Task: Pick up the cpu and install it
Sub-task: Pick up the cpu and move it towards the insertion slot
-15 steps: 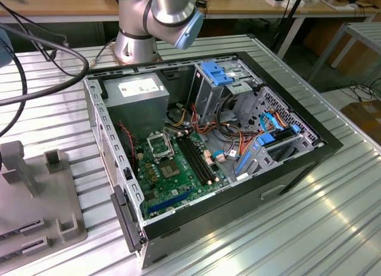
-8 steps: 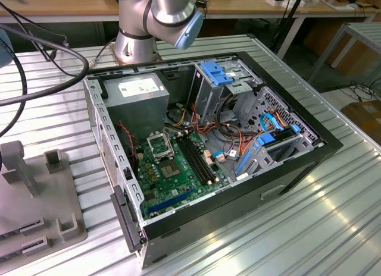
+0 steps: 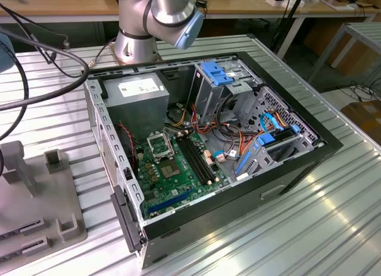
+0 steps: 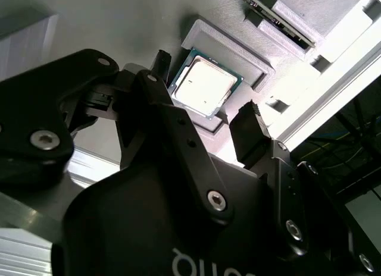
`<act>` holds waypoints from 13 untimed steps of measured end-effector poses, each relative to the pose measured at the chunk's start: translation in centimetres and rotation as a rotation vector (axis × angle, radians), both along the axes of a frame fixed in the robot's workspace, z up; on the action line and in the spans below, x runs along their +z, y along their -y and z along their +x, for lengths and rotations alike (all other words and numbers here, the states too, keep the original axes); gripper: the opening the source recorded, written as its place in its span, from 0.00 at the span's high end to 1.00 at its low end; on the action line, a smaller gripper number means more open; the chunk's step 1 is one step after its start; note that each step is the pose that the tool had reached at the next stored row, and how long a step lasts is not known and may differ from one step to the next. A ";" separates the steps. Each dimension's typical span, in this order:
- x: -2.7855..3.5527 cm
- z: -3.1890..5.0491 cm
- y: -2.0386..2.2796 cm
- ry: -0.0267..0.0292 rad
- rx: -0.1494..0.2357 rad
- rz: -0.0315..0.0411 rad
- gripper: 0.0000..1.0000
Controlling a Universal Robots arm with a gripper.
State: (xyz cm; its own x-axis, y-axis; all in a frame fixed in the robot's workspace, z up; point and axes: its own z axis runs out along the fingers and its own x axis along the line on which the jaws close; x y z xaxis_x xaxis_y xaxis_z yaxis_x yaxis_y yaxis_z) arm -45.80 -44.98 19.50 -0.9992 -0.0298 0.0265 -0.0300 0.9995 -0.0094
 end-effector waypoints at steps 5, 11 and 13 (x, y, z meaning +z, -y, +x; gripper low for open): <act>-0.25 -0.01 0.05 0.0000 0.000 0.0000 0.33; -0.29 0.01 0.10 0.0001 0.000 -0.0067 0.33; -0.28 0.00 0.10 -0.0001 0.000 -0.0093 0.33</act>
